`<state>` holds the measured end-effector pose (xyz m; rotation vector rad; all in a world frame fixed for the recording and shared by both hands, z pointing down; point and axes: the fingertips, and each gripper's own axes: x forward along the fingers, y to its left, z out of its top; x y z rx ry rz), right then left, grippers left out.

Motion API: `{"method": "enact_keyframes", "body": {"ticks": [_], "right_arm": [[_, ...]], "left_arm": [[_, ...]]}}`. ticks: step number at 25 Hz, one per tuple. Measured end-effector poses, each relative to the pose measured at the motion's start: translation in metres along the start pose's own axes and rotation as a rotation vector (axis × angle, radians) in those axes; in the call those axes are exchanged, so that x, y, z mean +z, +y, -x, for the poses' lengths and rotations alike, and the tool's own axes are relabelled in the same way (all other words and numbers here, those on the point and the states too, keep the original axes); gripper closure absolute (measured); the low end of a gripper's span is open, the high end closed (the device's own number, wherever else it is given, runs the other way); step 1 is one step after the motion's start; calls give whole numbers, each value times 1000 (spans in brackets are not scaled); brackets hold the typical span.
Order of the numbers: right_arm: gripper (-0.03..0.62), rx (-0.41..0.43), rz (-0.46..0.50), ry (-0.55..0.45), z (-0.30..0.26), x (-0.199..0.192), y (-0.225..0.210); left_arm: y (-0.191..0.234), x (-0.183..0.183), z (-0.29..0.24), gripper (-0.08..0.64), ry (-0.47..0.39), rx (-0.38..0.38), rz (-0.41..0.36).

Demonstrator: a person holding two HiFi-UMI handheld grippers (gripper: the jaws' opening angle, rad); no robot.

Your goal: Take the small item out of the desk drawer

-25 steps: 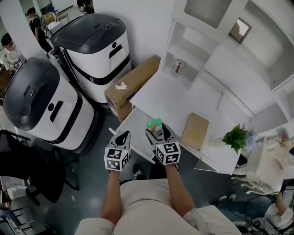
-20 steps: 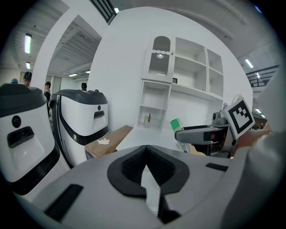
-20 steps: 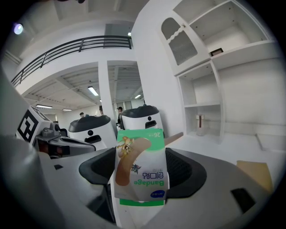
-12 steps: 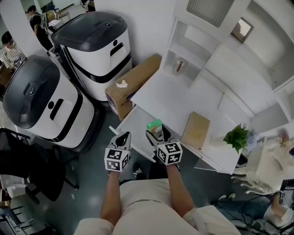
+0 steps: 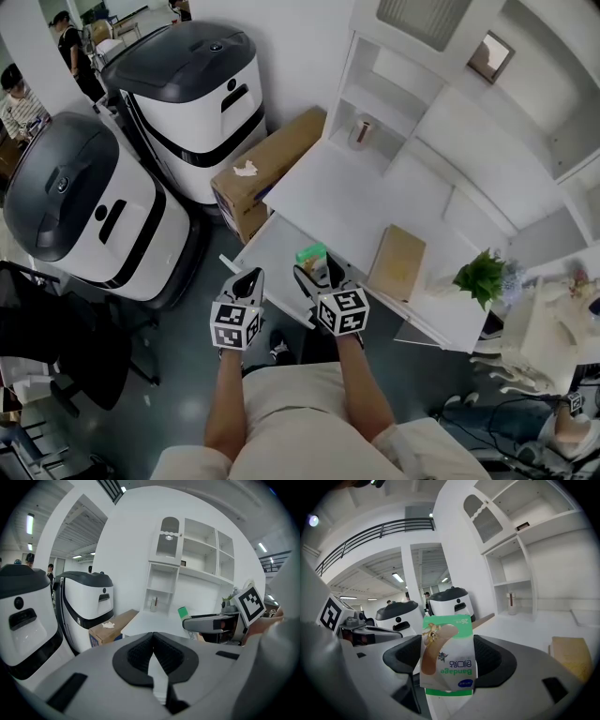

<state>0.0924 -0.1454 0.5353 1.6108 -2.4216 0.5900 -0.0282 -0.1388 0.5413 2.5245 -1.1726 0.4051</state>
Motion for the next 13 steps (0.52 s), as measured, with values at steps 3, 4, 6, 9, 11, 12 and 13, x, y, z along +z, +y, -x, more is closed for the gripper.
{"method": "enact_keyframes", "body": {"ticks": [3,4,6,9,11,12,13], "right_arm": [[230,0,-1,1,2,0,-1],[229,-1,-1,3,2,0,-1],[230,0,0,4,4,0,-2],[230,2,-2,5,6,-3,-3],[230,2,-4,5,7,-4,-5],[230,2,-4,5,7,-5,-6],[230,2,-5,6,8,-5,-7]], "left_arm": [[-3,0,0,543,-1,-1,1],[-4,0,0,543,-1,-2,2],[-6,1,-1,543,-3,-3,1],[-8,-1,-2,543,-2,-3,1],[-10,-3,-3,543,2,-2,1],[-11,-4,-3,543,4,-2,0],[-11,-5,-4,543,6,-2,0]]}}
